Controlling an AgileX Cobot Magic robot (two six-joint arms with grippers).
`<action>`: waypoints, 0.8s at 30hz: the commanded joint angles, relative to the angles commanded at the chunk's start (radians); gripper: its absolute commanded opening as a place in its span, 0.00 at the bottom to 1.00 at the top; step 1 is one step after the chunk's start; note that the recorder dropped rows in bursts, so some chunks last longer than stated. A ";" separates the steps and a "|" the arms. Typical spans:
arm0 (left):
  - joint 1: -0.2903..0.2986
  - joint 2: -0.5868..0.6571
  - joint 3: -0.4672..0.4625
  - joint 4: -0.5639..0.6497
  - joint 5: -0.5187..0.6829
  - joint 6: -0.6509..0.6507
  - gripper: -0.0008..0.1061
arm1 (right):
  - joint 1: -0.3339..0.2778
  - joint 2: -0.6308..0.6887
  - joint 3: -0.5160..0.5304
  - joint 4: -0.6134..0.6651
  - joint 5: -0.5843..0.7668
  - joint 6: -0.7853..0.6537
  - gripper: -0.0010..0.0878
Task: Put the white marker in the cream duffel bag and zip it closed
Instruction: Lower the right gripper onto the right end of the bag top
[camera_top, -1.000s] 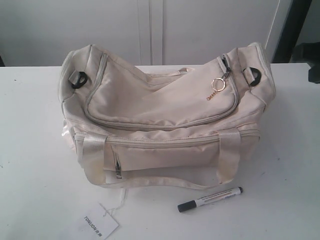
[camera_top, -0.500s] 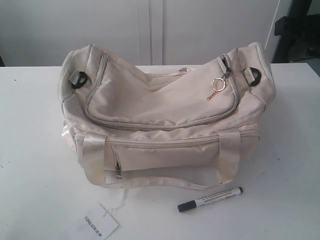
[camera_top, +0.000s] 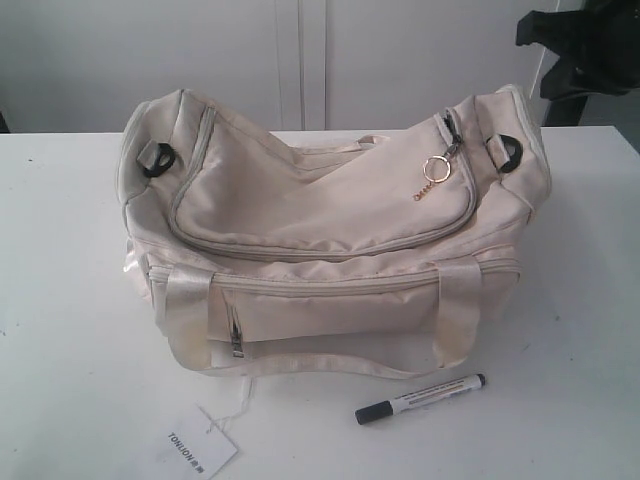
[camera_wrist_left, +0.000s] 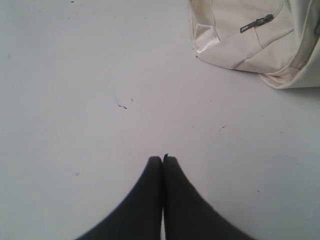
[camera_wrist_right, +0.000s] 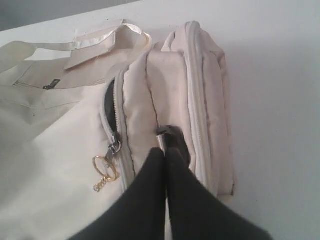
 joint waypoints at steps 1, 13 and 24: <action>0.000 0.000 0.000 0.000 0.000 0.000 0.01 | 0.008 0.018 -0.015 0.000 0.002 -0.005 0.01; 0.000 0.000 0.000 0.000 0.000 0.000 0.01 | 0.084 0.165 -0.159 0.009 0.029 -0.044 0.07; 0.000 0.000 0.000 0.000 0.000 0.000 0.01 | 0.118 0.234 -0.198 0.002 0.003 -0.046 0.39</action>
